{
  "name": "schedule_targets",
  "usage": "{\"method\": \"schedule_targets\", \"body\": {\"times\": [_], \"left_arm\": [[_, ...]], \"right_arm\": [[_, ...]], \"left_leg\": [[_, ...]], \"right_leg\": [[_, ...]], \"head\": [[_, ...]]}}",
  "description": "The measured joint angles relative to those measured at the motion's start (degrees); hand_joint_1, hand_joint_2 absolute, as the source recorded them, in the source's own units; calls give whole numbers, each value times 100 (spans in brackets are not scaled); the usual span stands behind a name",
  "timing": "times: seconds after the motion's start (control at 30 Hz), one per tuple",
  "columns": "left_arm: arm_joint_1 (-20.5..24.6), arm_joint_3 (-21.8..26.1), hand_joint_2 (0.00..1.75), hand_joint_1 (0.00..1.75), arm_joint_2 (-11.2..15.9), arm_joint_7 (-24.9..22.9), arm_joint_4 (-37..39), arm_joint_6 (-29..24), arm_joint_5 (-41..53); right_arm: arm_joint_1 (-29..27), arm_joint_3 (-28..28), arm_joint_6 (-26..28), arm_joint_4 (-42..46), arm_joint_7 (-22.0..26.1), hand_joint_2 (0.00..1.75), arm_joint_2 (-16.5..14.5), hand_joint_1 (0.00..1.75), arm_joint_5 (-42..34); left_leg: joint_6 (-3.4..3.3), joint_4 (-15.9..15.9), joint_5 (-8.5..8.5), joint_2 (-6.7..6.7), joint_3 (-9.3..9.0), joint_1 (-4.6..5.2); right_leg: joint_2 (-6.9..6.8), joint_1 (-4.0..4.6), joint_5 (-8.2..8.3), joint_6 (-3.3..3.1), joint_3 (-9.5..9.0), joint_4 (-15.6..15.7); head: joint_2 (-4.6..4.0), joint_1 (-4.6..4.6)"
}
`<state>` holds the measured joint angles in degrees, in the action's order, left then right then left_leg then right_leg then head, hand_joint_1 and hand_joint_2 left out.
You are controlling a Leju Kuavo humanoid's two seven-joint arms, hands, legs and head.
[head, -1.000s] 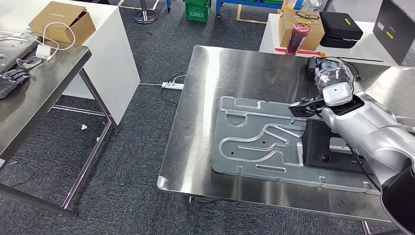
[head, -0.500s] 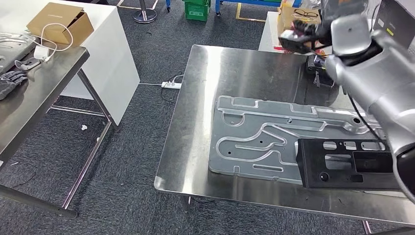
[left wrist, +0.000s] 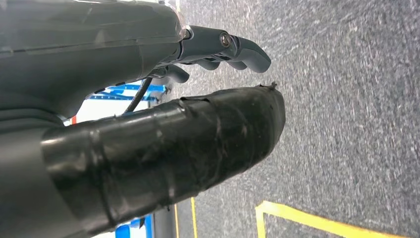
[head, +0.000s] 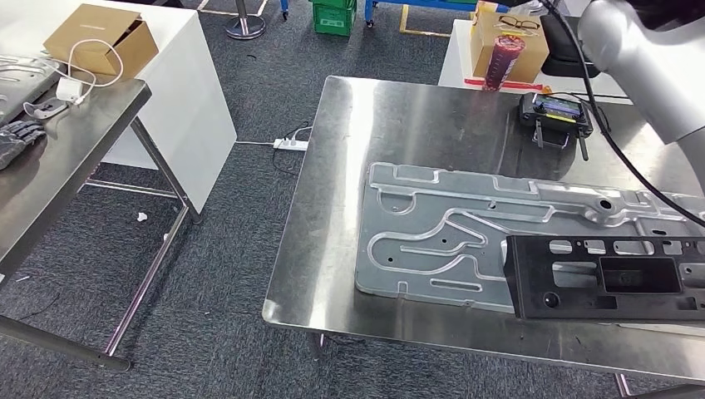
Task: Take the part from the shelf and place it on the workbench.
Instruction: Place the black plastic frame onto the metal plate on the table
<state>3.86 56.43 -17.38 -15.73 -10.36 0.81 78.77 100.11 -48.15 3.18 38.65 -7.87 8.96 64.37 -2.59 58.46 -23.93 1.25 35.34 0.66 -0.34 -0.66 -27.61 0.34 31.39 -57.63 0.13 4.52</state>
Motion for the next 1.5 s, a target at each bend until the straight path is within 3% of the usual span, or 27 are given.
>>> {"method": "schedule_targets", "body": {"times": [0.2, 0.47, 0.6, 0.8, 0.87, 0.93, 0.97, 1.0, 1.03, 1.1, 1.17, 1.23, 1.3, 1.37, 1.43, 1.47, 1.5], "left_arm": [[8, 88, 0, 0, -19, 2, 0, -72, -74], [18, 156, 0, 0, -31, -246, 0, -253, -83], [18, 177, 175, 0, -45, -390, 0, -362, -88], [24, 293, 175, 0, -108, -459, 0, -566, -204], [32, 335, 175, 0, -145, -448, 0, -611, -246], [35, 381, 175, 0, -175, -436, 0, -643, -270], [29, 402, 175, 0, -188, -433, 0, -657, -276], [21, 422, 175, 0, -199, -432, 0, -676, -288], [15, 438, 175, 0, -207, -427, 0, -699, -302], [17, 473, 175, 0, -239, -405, 1, -747, -336], [30, 512, 175, 0, -282, -378, 6, -792, -365], [44, 547, 175, 0, -310, -357, 11, -820, -401], [52, 573, 175, 0, -317, -348, 15, -841, -438], [51, 595, 175, 0, -314, -349, 17, -869, -456], [49, 615, 175, 0, -312, -354, 18, -883, -460], [49, 626, 175, 0, -311, -358, 19, -884, -458], [50, 635, 175, 0, -310, -363, 19, -882, -457]], "right_arm": [[-66, 607, -763, 821, 261, 0, -2, 0, -582], [-990, 648, -1132, 2535, 102, 0, 182, 0, -1562], [-1279, 587, -1069, 3124, 161, 0, 351, 0, -1937], [-2388, 261, -543, 4725, 121, 0, 995, 0, -2223], [-2898, 172, -275, 5279, 168, 0, 1317, 0, -2117], [-3511, 109, 18, 5732, 285, 0, 1656, 0, -1877], [-3869, 84, 168, 5917, 367, 0, 1815, 0, -1717], [-4242, 66, 329, 6087, 456, 0, 1958, 0, -1532], [-4614, 54, 496, 6237, 541, 0, 2077, 0, -1331], [-5291, 51, 861, 6495, 676, 0, 2249, 0, -858], [-5953, 52, 1248, 6694, 735, 0, 2343, 0, -296], [-6692, 50, 1676, 6836, 739, 0, 2377, 0, 342], [-7441, 34, 2093, 6918, 693, 0, 2385, 0, 957], [-8085, 4, 2423, 6954, 583, 0, 2380, 0, 1440], [-8573, -14, 2625, 6962, 448, 0, 2371, 0, 1720], [-8742, -11, 2681, 6961, 389, 0, 2364, 0, 1783], [-8868, 3, 2710, 6956, 347, 0, 2353, 0, 1801]], "left_leg": [[2, 0, -2, 0, 1, 0], [4, 4, -5, -6, -1, 10], [-6, 7, -12, -4, 0, 19], [-105, -42, 8, -11, -40, 7], [-151, -94, 41, -15, -63, -9], [-166, -97, 47, -1, -60, 6], [-169, -95, 47, 8, -57, 20], [-172, -91, 46, 15, -55, 41], [-174, -87, 45, 19, -54, 67], [-177, -81, 43, 18, -54, 113], [-164, -87, 50, 11, -58, 134], [-124, -98, 68, 6, -72, 114], [-58, -78, 40, 6, -64, 117], [43, 222, -265, -8, 52, 106], [170, 921, -768, -35, 281, 19], [231, 1248, -940, -48, 366, -32], [288, 1411, -1002, -62, 368, -82]], "right_leg": [[0, 1, -1, 1, 0, 1], [8, -9, 5, 15, -1, 12], [8, -16, 6, 33, -14, 30], [10, -27, -41, 149, -47, 30], [12, -22, -314, 159, 120, -366], [14, -9, -677, 145, 481, -1115], [15, -2, -766, 130, 640, -1423], [18, 9, -743, 103, 720, -1553], [20, 23, -611, 59, 690, -1456], [23, 83, -237, -83, 355, -733], [-11, 147, -1, -185, 49, -168], [-46, 194, 59, -211, -42, -15], [-66, 162, 116, -215, -75, 132], [-91, 86, 210, -217, -62, 224], [-98, 40, 269, -214, 20, 219], [-96, 16, 292, -195, 76, 196], [-92, -10, 312, -170, 136, 165]], "head": [[0, 0], [0, 2], [0, 2], [0, 1], [0, -1], [0, -3], [0, -4], [0, -5], [0, -5], [0, -3], [0, 25], [0, 37], [0, 19], [0, 33], [0, 56], [0, 58], [0, 62]]}}
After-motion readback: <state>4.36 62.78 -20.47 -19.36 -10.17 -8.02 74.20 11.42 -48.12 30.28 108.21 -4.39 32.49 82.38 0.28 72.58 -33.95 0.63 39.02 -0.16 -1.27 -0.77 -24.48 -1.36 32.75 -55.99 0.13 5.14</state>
